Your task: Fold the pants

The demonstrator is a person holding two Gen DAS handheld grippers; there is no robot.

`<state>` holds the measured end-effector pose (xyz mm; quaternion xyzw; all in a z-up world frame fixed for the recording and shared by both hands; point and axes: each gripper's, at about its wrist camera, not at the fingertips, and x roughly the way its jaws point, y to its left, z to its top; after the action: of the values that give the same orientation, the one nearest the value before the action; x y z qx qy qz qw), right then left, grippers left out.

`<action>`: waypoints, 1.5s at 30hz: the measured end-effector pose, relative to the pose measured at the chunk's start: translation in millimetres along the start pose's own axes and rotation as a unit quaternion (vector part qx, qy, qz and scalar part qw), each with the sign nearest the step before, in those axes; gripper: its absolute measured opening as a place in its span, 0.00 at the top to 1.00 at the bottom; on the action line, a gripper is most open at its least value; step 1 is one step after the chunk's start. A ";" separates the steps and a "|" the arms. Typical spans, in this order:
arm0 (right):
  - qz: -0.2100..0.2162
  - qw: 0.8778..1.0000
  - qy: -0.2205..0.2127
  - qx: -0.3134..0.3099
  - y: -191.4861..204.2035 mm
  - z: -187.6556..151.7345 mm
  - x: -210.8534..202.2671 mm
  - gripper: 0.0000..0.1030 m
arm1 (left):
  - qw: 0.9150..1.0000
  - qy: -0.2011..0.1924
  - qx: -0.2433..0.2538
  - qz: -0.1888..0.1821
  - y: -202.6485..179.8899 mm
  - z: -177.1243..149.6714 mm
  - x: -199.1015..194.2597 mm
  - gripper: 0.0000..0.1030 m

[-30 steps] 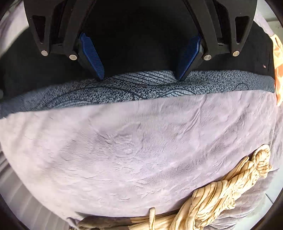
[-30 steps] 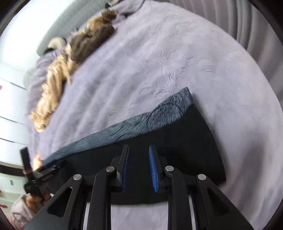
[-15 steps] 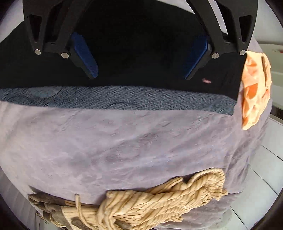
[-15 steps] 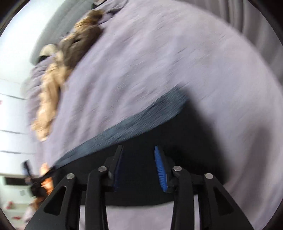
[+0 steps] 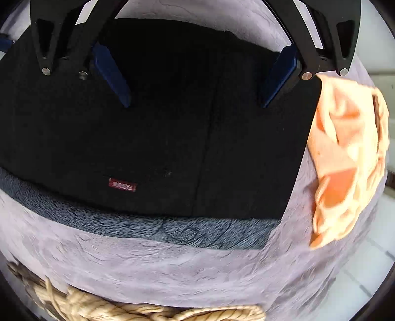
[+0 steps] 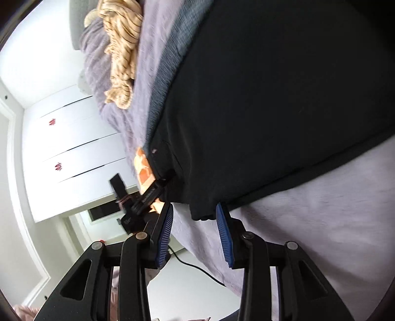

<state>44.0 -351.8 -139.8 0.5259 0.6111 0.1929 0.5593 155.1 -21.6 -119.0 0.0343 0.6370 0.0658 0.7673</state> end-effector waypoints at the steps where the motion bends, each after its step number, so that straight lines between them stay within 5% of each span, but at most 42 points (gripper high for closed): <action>1: -0.015 1.000 0.006 0.002 -1.6 -6.9 4.7 0.61 | 1.000 -0.004 0.007 -0.005 -0.8 -1.3 1.0 0.00; 9: -0.052 0.999 -0.011 -0.011 23.9 -3.0 21.5 0.59 | 0.999 -0.008 0.017 -0.034 1.0 -8.4 5.3 0.00; 10: -0.076 0.997 -0.006 -0.018 28.5 -0.5 26.5 0.68 | 0.999 -0.008 0.020 -0.036 1.9 -9.4 4.3 0.00; 11: -0.097 0.995 -0.006 -0.022 30.2 2.1 25.9 0.89 | 0.999 -0.009 0.025 -0.036 1.2 -11.1 4.1 0.00; 17: -0.196 0.979 -0.003 -0.050 22.4 -17.0 27.2 0.95 | 0.998 -0.022 0.042 -0.037 -4.1 -25.7 5.8 0.00; 20: -0.144 0.989 -0.012 -0.013 9.9 -23.4 16.1 0.94 | 0.999 -0.016 0.036 -0.031 -6.0 -36.2 1.0 0.00; 24: -0.211 0.973 0.007 -0.094 44.0 -31.9 -4.9 0.89 | 0.998 -0.031 0.041 -0.033 -15.1 -42.1 -23.0 0.00; 29: -0.273 0.941 -0.074 -0.188 85.2 -12.1 -36.9 0.71 | 0.999 -0.003 0.039 -0.011 -27.1 -54.0 -5.7 0.00; 32: -0.330 0.928 -0.031 -0.168 55.9 3.4 -18.0 0.73 | 0.999 -0.024 0.033 -0.017 -26.2 -66.2 -3.7 0.00; 39: -0.327 0.927 -0.043 -0.178 38.9 -9.1 -21.8 0.73 | 0.999 -0.025 0.033 -0.009 -22.5 -67.3 -21.1 0.00; 45: -0.318 0.935 -0.036 -0.156 43.7 -5.8 -24.0 0.70 | 0.999 -0.031 -0.014 -0.005 7.6 -65.4 -21.6 0.00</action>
<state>53.2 -354.1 -90.5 0.2173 0.6882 0.0790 0.6877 86.6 -19.3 -109.1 0.0228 0.6120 0.0697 0.7875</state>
